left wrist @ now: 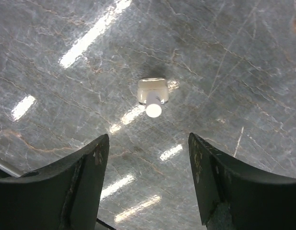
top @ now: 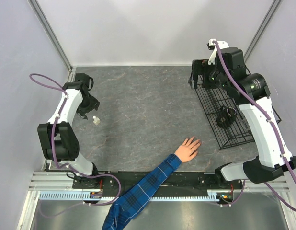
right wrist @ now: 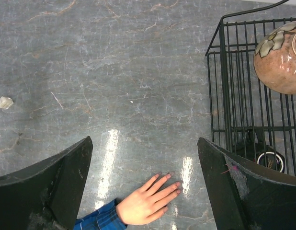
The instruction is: Paint the nails
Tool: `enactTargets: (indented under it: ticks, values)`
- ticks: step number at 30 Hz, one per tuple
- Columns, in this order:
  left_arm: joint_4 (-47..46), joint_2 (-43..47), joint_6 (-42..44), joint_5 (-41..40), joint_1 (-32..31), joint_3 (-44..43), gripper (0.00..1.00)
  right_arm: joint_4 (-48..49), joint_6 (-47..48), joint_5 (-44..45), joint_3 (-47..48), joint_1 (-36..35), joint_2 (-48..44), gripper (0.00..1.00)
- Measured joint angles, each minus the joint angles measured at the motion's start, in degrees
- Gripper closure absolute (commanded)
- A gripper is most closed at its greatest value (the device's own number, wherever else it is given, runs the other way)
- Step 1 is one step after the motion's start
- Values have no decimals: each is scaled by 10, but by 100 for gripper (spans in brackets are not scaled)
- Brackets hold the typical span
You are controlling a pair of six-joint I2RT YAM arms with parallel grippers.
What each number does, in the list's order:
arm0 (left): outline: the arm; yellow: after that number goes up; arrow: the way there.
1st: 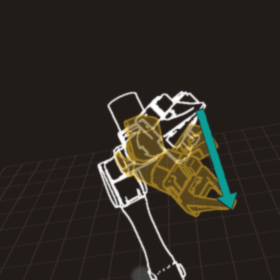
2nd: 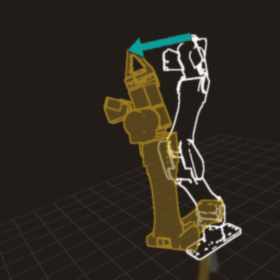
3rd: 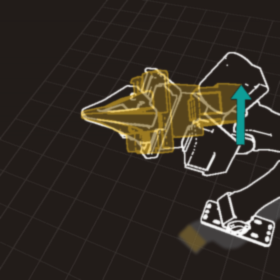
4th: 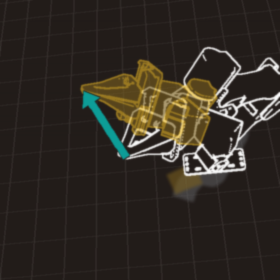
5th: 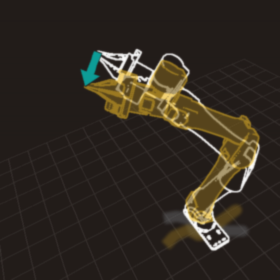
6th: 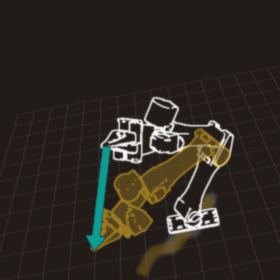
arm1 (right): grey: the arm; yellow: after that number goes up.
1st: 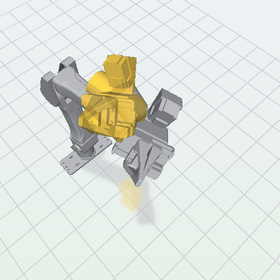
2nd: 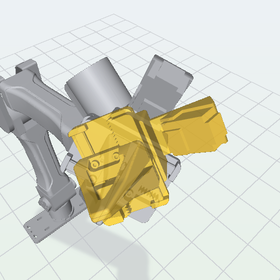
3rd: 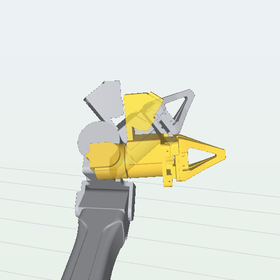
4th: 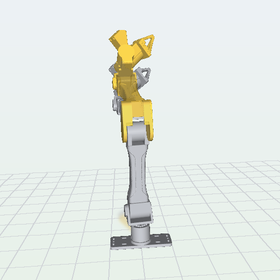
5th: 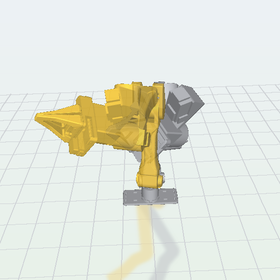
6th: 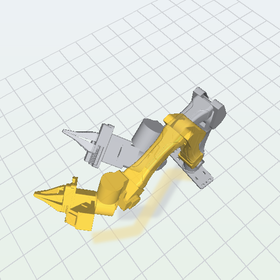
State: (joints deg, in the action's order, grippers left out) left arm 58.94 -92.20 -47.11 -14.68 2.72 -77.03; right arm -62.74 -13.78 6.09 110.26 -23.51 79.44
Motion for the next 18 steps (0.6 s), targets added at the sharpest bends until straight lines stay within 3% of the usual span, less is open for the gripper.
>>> enactTargets:
  ticks: [1,12,18]
  values:
    - [-1,0,-2,-4,0,4,35,0,0,-1,-2,0,0,2]
    - [-21,-26,-7,-18,0,27,35,0,0,-3,-2,0,0,2]
    - [-38,-57,-7,-18,0,27,41,0,0,-3,-5,0,0,2]
